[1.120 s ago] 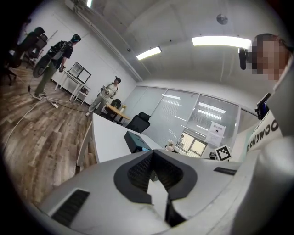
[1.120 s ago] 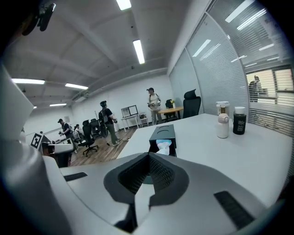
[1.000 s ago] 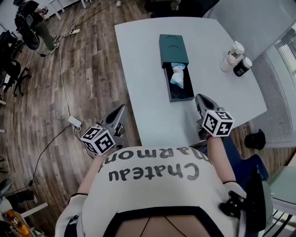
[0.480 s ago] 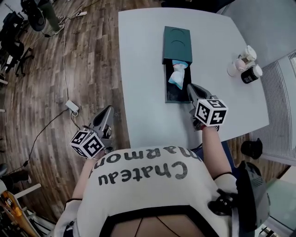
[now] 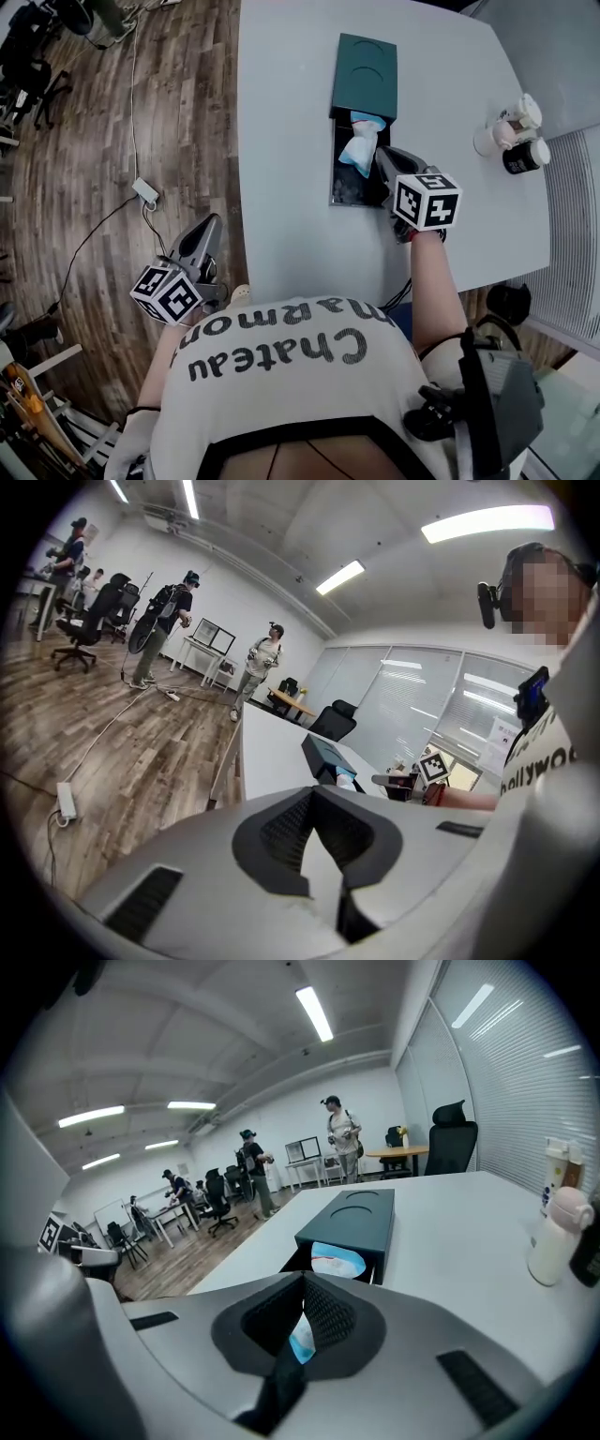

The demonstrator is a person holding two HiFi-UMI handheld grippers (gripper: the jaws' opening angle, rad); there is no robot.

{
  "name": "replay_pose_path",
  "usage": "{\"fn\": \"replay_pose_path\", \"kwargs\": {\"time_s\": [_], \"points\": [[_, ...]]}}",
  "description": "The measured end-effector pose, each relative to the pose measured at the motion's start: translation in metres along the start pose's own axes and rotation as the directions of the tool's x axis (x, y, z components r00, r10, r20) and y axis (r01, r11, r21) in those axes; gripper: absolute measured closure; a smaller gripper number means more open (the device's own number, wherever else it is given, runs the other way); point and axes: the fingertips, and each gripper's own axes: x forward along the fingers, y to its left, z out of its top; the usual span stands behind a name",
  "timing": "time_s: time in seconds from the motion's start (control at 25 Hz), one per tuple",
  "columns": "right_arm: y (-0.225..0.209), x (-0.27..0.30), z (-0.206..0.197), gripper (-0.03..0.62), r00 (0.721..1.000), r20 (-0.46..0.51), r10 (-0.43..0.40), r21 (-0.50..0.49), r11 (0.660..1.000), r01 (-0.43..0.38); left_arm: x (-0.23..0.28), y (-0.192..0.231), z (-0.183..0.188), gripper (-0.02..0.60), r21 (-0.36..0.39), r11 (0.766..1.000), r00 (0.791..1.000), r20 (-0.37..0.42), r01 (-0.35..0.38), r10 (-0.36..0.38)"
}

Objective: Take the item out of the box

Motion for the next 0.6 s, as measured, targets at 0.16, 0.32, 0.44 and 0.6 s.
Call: {"fn": "replay_pose_path", "kwargs": {"time_s": [0.16, 0.32, 0.44, 0.6], "points": [[-0.007, 0.017, -0.003, 0.594, 0.998, -0.067, 0.008, -0.041, 0.999, -0.011, 0.002, 0.000, -0.003, 0.590, 0.011, 1.000, 1.000, -0.024, -0.020, 0.020], [-0.012, 0.030, -0.009, 0.594, 0.991, -0.132, -0.007, -0.050, 0.999, 0.001, 0.003, -0.001, -0.003, 0.590, 0.019, 0.999, 0.998, -0.043, -0.039, 0.040], [-0.014, 0.036, -0.016, 0.528, 0.985, -0.172, 0.000, -0.030, 1.000, -0.005, 0.002, -0.002, -0.004, 0.589, 0.032, 0.998, 0.997, -0.050, -0.048, 0.050], [-0.015, 0.042, -0.021, 0.526, 0.981, -0.195, -0.024, -0.027, 0.999, 0.019, -0.002, 0.003, -0.001, 0.589, 0.052, 0.997, 0.997, -0.042, -0.059, 0.061]]}}
